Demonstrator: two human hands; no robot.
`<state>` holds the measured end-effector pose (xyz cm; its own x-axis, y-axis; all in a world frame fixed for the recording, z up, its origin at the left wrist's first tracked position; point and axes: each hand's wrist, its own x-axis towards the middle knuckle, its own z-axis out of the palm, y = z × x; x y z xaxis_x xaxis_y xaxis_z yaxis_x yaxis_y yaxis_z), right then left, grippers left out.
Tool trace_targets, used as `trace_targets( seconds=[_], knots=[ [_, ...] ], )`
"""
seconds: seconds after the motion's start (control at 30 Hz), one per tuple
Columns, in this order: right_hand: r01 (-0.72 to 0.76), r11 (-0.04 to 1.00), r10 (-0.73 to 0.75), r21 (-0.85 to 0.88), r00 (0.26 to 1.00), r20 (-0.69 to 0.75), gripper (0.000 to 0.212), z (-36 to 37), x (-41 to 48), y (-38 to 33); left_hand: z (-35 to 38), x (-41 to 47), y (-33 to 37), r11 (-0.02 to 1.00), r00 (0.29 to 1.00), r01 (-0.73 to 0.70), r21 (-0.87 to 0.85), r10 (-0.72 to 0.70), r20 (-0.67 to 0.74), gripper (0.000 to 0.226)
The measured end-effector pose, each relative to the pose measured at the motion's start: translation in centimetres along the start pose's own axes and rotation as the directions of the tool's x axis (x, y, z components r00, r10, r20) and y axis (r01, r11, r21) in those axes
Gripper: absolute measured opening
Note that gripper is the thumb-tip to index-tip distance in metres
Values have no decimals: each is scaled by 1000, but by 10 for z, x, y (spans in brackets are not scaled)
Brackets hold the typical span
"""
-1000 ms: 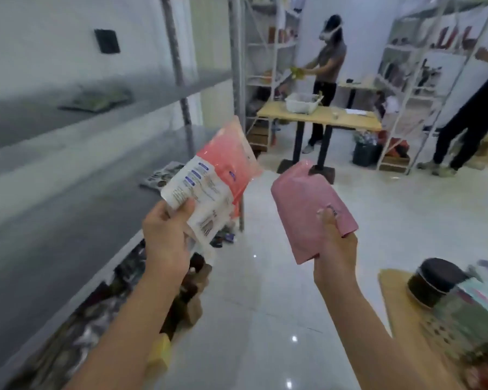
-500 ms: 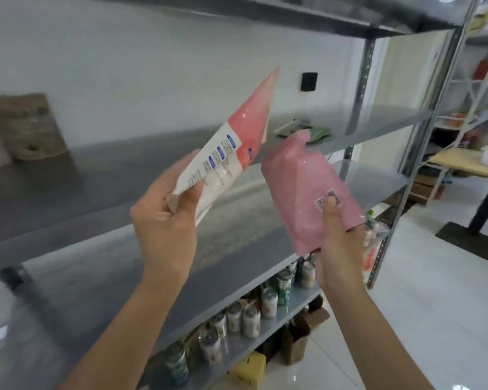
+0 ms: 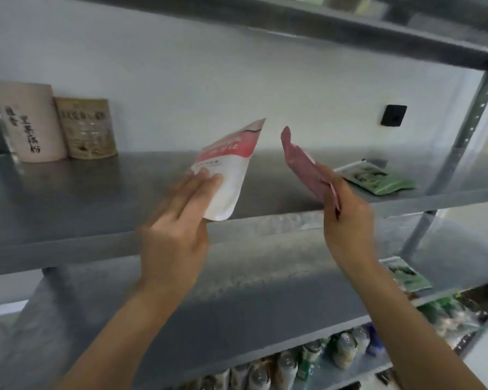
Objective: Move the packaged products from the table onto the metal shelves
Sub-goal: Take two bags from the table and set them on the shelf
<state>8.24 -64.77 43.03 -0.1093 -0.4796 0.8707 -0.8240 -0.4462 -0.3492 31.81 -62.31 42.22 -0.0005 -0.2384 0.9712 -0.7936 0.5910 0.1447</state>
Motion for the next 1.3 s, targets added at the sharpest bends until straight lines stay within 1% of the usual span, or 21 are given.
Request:
trace_targets(
  seconds=[0.07,0.17,0.23,0.4,0.5,0.6,0.67,0.73,0.8,0.83,0.87,0.9,0.93,0.97,1.0,1.03,1.07,1.13,1.17,1.23,1.3],
  knots=[
    [95,991,-91,-97,995,40,53,2,16,21,17,2,8,999,998,-18,30,16,58,51],
    [241,960,-225,-144,967,120,46,6,39,58,54,11,24,994,984,-15,106,-4,180,56],
    [298,939,-260,-170,942,213,50,9,49,79,77,15,36,985,958,-31,167,-18,286,57],
    [269,954,-207,-129,907,367,40,7,66,110,115,28,60,953,921,-83,290,-38,388,51],
    [217,964,-116,-154,863,491,36,5,75,113,130,35,70,907,899,-153,392,-36,436,49],
    [160,960,20,-228,779,627,67,-3,82,110,140,38,77,865,875,-214,454,-37,483,47],
    [187,955,25,-230,723,691,87,-9,86,109,144,41,79,865,866,-220,452,-40,498,48],
    [220,953,8,-210,671,742,96,-12,85,113,145,44,79,878,844,-213,428,-55,533,51],
    [264,946,-33,-191,660,751,98,-12,82,119,137,53,79,909,787,-175,378,-102,609,61],
    [284,942,-62,-179,671,739,99,-10,80,122,129,62,78,939,746,-108,328,-142,651,67],
    [293,941,-83,-168,682,726,99,-9,79,124,122,72,76,961,659,-12,275,-200,725,70],
    [294,942,-93,-160,689,719,100,-8,78,126,114,80,71,972,530,109,207,-234,815,72],
    [291,945,-98,-152,693,714,102,-6,77,128,108,89,68,943,421,313,110,-242,874,66],
    [286,947,-103,-144,697,710,106,-5,76,130,104,97,61,850,384,527,29,-268,883,56],
    [280,950,-106,-135,700,706,111,-4,76,131,103,103,54,746,399,666,-14,-340,852,49],
    [273,954,-107,-128,703,703,112,-4,75,131,106,107,43,706,426,708,21,-450,785,50],
    [264,957,-106,-120,705,701,110,-4,75,132,111,112,33,733,441,666,138,-536,719,56],
    [230,969,-103,-90,707,700,98,-3,76,133,119,116,21,740,356,524,420,-639,681,62],
    [197,979,-98,-62,709,698,92,-4,77,134,124,117,18,712,287,539,450,-658,696,58],
    [58,996,-86,64,741,666,73,-4,82,134,132,117,17,624,167,668,406,-657,735,50],
    [-11,983,-104,184,788,606,54,-5,86,130,136,116,18,586,156,721,370,-657,738,37]
  ],
)
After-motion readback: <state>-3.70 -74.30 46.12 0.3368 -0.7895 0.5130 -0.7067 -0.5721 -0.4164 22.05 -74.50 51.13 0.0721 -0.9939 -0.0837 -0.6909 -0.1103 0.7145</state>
